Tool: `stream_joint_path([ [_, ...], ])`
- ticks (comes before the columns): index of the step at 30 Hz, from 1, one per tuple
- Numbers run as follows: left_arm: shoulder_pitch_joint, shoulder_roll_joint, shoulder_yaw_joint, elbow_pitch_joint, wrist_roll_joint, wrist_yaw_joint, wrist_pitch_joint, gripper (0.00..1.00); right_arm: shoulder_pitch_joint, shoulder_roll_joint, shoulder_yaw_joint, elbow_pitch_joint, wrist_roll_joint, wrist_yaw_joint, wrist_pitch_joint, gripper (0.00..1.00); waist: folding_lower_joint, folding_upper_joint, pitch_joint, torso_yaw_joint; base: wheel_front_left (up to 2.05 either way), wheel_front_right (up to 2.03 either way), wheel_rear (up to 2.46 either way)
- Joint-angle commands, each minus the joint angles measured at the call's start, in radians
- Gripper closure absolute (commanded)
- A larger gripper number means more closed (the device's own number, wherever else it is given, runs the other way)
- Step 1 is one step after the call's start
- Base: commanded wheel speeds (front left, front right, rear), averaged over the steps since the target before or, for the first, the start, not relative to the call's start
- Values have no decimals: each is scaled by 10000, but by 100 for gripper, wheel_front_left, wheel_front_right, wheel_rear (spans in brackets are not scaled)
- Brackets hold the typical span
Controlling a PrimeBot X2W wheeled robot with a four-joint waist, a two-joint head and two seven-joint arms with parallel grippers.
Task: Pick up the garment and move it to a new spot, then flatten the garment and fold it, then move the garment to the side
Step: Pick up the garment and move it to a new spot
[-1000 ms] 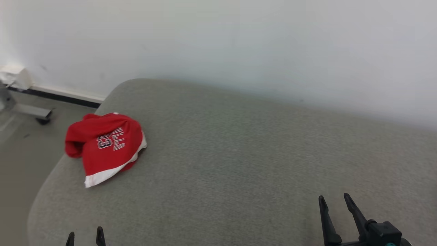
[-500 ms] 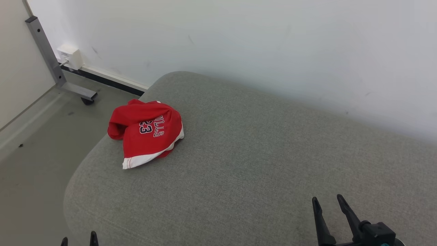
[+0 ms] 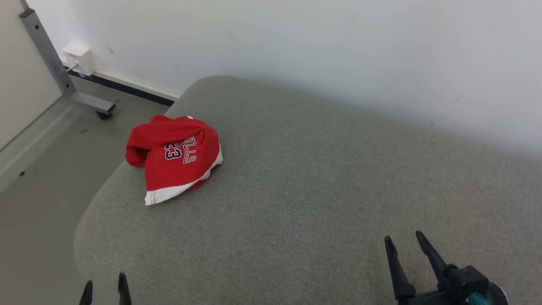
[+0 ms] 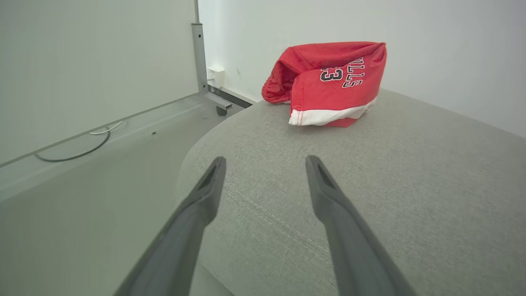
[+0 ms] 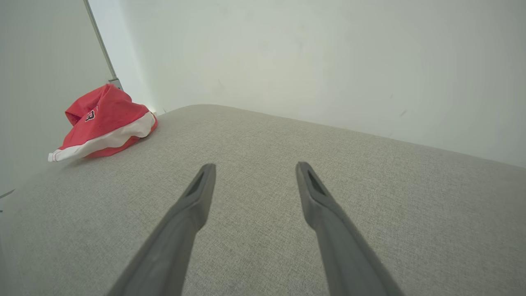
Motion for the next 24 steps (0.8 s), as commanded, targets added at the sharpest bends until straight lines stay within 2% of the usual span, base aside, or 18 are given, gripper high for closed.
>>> stream_joint_path([
  [1,-391,-13,-25,154,-125,5,-25,0,-124,-119,23,-72,-77,-27,46,0,0,-2,317,-151,0,0,0],
  [4,-1388,-9,-34,1129,-201,55,-5,0,-321,-352,108,-324,-99,-27,238,0,0,-2,770,-327,0,0,0],
  [13,-5250,823,304,3177,-894,-46,427,0,-942,-1137,501,-1503,-247,-27,1048,0,0,-2,2465,-1433,0,0,0],
  [17,-6597,1305,418,3690,-1581,-190,1315,0,-1267,-1412,689,-2168,-279,-27,1352,0,0,-2,3352,-2021,0,0,0],
  [19,-7362,1531,597,3885,-2473,-251,2349,0,-1403,-1470,723,-2612,-302,-27,1464,0,0,-2,3908,-2367,0,0,0],
  [24,-7768,1927,582,3931,-3424,-264,3751,0,-1457,-1399,755,-2964,-351,-27,1513,0,0,-2,4410,-2733,0,0,0],
])
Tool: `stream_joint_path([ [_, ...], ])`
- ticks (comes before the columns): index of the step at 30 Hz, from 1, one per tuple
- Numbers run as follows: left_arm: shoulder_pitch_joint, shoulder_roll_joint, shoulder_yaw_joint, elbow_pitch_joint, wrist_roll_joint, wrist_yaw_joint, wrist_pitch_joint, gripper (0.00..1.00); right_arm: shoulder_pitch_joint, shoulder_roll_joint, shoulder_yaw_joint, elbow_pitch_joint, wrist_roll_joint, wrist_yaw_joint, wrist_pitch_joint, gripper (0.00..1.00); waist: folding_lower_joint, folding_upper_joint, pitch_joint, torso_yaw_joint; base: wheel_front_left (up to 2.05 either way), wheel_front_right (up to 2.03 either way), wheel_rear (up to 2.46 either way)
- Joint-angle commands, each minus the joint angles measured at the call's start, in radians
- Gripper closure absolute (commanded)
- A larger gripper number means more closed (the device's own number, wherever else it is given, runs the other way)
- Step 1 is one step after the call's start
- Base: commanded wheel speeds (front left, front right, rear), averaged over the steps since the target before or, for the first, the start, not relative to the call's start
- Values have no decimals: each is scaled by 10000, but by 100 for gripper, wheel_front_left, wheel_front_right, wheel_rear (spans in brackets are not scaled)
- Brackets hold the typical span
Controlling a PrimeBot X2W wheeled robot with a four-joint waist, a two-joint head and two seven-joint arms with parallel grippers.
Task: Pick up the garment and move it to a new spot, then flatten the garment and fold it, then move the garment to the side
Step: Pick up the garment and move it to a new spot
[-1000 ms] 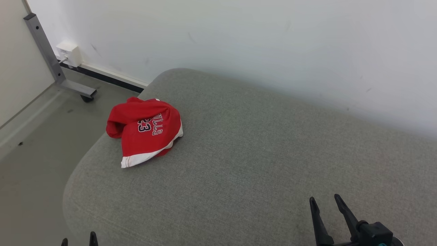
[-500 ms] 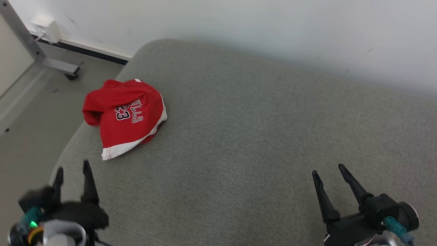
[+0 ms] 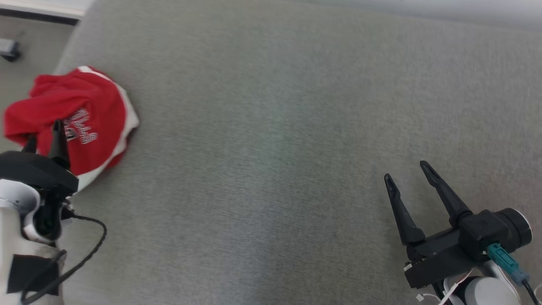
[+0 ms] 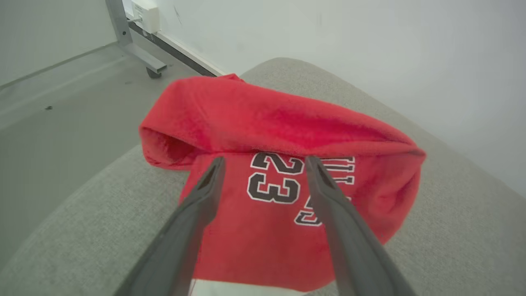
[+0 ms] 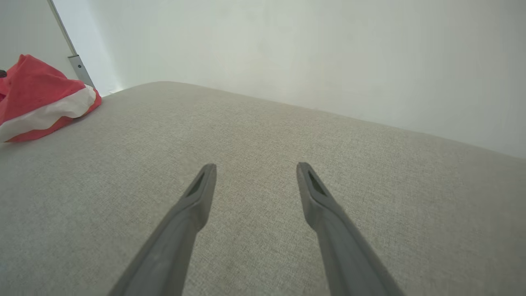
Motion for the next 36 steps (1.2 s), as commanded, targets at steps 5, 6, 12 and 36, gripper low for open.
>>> stream_joint_path([
  [5,-192,367,65,181,-713,30,1456,0,-235,51,55,-245,-142,-27,-86,0,-4,-3,1475,-1345,0,0,0],
  [6,-182,456,64,228,-747,75,1657,0,-269,60,74,-271,-139,-27,-87,0,-4,-3,1549,-1424,0,0,0],
  [12,-74,664,153,526,-1026,489,2906,0,-355,111,112,-354,-106,-27,-148,0,-4,-3,1696,-1719,0,0,0],
  [36,900,1573,190,-3735,-912,446,3218,100,-226,948,348,990,129,-27,-1003,0,-4,-3,-715,-1582,0,0,0],
])
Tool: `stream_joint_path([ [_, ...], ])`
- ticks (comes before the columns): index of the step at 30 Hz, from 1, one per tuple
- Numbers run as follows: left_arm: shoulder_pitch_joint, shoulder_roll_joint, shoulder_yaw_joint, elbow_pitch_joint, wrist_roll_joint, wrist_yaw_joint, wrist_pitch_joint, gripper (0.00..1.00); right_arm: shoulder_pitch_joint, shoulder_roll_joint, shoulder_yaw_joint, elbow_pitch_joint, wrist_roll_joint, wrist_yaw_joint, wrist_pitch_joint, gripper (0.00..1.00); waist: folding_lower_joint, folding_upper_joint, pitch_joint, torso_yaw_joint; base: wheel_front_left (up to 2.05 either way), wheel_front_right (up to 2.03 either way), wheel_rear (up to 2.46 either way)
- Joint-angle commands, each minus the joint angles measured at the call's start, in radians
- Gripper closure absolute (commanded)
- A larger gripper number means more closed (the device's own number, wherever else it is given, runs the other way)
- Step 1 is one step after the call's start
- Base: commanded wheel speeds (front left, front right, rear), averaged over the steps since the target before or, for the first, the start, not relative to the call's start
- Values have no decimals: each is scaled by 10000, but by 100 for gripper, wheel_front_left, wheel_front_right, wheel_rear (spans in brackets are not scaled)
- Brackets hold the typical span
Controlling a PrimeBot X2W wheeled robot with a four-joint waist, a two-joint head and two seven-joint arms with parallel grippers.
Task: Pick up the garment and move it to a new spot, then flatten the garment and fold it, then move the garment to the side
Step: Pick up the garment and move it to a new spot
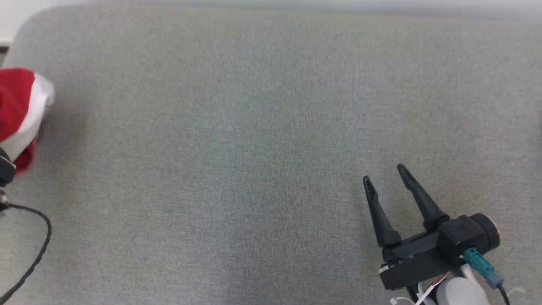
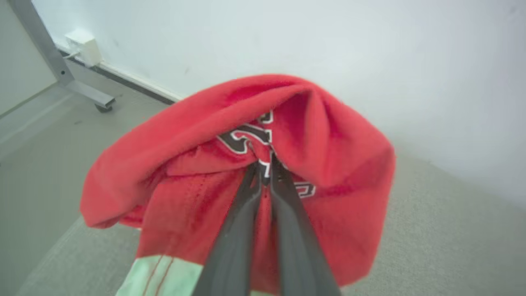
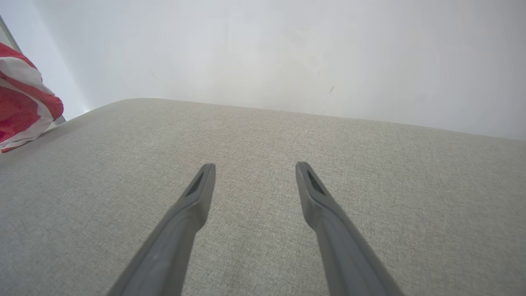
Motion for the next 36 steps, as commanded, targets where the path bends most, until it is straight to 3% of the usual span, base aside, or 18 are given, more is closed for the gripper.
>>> stream_joint_path([
  [1,85,48,-104,-452,43,-75,5,100,154,117,38,147,94,-27,-129,0,0,0,-792,-51,0,0,0],
  [7,33,39,-472,-1805,-45,-168,320,100,375,369,-22,538,216,-27,-377,0,0,0,-1588,-392,0,0,0],
  [19,-611,-1185,-2289,-4030,-5,-250,739,100,732,639,-171,908,314,-27,-606,0,0,0,-2658,-1777,0,0,0],
  [28,-636,-2620,-3956,-3680,18,-304,383,100,645,656,-105,909,263,-27,-639,0,0,0,-2559,-2897,0,0,0],
  [36,412,-2824,-4854,-2253,1219,-91,-791,100,674,747,-312,854,309,-27,-662,0,0,0,-2154,-3705,0,0,0],
])
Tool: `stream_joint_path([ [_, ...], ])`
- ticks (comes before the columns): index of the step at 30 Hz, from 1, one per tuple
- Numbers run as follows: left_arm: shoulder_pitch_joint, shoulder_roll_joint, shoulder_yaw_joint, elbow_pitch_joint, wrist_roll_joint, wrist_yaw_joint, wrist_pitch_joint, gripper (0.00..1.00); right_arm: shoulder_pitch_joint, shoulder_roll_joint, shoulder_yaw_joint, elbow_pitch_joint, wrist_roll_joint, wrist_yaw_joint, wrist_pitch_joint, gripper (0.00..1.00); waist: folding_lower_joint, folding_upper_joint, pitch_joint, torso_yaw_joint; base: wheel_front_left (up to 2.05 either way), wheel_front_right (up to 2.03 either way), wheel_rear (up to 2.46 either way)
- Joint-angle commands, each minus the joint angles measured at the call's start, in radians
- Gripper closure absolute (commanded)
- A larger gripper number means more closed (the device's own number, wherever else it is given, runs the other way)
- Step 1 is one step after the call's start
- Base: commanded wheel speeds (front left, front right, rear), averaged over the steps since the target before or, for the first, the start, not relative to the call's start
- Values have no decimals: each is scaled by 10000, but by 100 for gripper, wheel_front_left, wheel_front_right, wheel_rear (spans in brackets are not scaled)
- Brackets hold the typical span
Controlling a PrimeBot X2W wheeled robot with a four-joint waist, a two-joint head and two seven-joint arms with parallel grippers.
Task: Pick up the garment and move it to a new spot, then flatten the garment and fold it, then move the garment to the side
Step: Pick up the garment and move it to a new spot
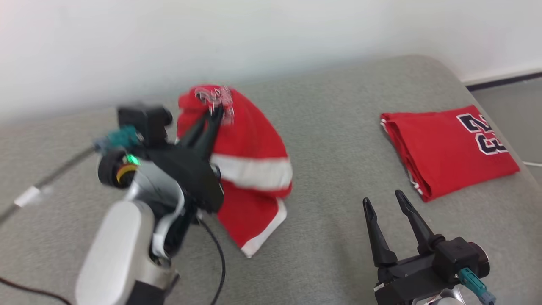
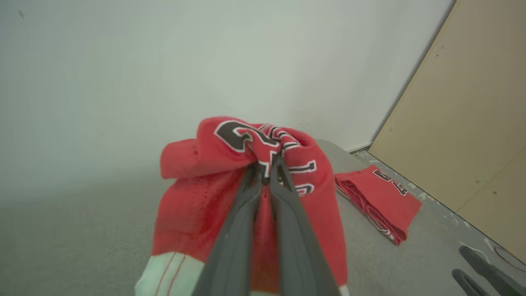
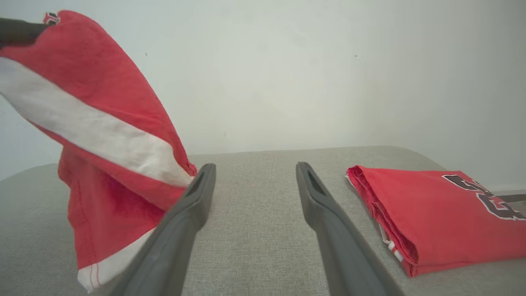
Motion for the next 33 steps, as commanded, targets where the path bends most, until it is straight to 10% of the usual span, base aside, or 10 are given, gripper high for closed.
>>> stream_joint_path([
  [1,237,3,-69,222,223,28,-232,100,65,34,-41,-15,58,-27,-38,0,0,1,263,-371,0,0,0],
  [9,1037,-335,-666,2770,968,403,-2442,94,113,34,-153,-80,-52,-27,-54,0,0,1,384,-339,0,0,0],
  [10,1148,-390,-767,3130,1045,427,-2725,61,100,21,-141,-84,-63,-27,-46,0,0,1,371,-310,0,0,0],
  [11,1198,-419,-861,3400,1103,401,-3007,0,98,7,-128,-86,-63,-27,-40,0,0,1,351,-269,0,0,0],
  [21,2132,-482,-618,3932,869,613,-5939,0,556,-63,-505,-116,-70,-28,86,0,0,1,-203,514,0,0,0],
  [33,5233,-189,1505,466,2210,1047,-6229,0,1369,-37,-1325,-376,-92,-28,231,0,0,1,-824,1563,0,0,0],
])
